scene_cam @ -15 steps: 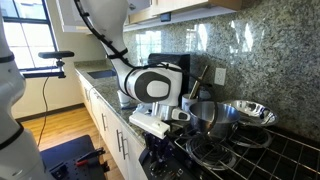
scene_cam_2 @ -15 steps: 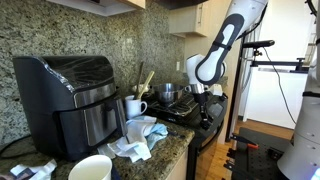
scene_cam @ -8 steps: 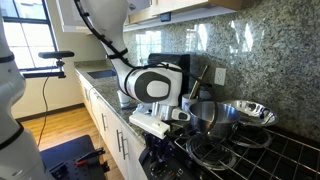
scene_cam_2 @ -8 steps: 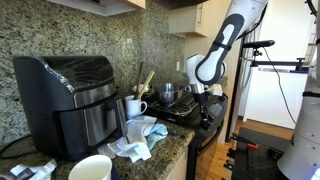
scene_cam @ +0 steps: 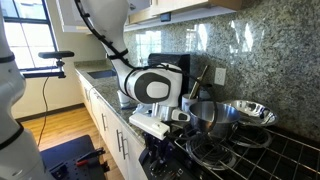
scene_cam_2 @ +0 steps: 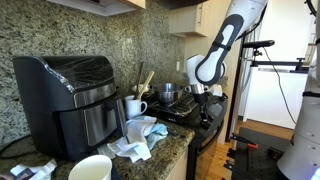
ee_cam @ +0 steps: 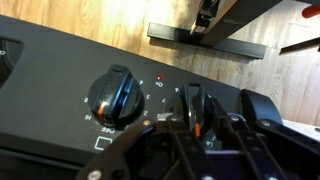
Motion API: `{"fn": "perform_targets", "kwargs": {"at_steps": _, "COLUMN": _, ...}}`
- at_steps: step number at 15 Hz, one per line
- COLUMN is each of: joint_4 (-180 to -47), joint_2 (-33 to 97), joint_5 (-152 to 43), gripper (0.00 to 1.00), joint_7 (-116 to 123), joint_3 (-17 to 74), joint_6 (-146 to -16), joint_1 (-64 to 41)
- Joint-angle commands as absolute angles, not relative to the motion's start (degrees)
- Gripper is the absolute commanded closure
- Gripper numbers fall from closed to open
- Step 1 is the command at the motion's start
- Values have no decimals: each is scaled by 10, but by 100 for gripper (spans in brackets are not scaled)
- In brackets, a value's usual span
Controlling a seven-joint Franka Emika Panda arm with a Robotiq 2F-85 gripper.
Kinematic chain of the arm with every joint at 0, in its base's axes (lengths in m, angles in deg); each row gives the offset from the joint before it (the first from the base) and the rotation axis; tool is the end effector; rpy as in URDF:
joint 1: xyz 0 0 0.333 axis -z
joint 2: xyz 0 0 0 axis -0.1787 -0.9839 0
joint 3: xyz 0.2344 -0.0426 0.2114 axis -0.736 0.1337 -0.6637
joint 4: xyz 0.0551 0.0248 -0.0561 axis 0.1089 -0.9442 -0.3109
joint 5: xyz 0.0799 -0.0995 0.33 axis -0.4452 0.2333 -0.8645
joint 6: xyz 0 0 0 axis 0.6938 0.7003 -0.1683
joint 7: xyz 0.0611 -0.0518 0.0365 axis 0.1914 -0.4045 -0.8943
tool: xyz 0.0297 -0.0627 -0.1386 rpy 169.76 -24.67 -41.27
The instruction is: Turn the first knob on the left
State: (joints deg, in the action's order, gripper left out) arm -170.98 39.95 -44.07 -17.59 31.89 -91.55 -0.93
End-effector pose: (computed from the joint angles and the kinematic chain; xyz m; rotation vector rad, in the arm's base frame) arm 0.3654 -0.1163 0.1765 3.0384 0.3217 -0.3949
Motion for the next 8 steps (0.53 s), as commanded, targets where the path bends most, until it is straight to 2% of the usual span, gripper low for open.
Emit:
{"fn": "perform_targets", "kwargs": {"at_steps": 1, "joint_4": -1704, "joint_2": 336, "joint_5": -466, "gripper": 37, "joint_7": -186, "joint_3": 311, "joint_6": -976, "joint_1": -10}}
{"fn": "perform_targets", "kwargs": {"at_steps": 5, "joint_4": -1698, "joint_2": 299, "joint_5": -474, "gripper": 6, "joint_7": -190, "joint_3": 304, "joint_6": -999, "joint_1": -6}}
{"fn": "perform_targets", "kwargs": {"at_steps": 6, "joint_4": -1698, "joint_2": 303, "joint_5": -475, "gripper": 1, "joint_7": -189, "joint_3": 303, "joint_6": -996, "joint_1": -6}}
{"fn": "perform_targets", "kwargs": {"at_steps": 8, "joint_4": -1697, "joint_2": 303, "joint_5": -476, "gripper": 0, "joint_7": -190, "joint_3": 304, "joint_6": -995, "joint_1": -5}}
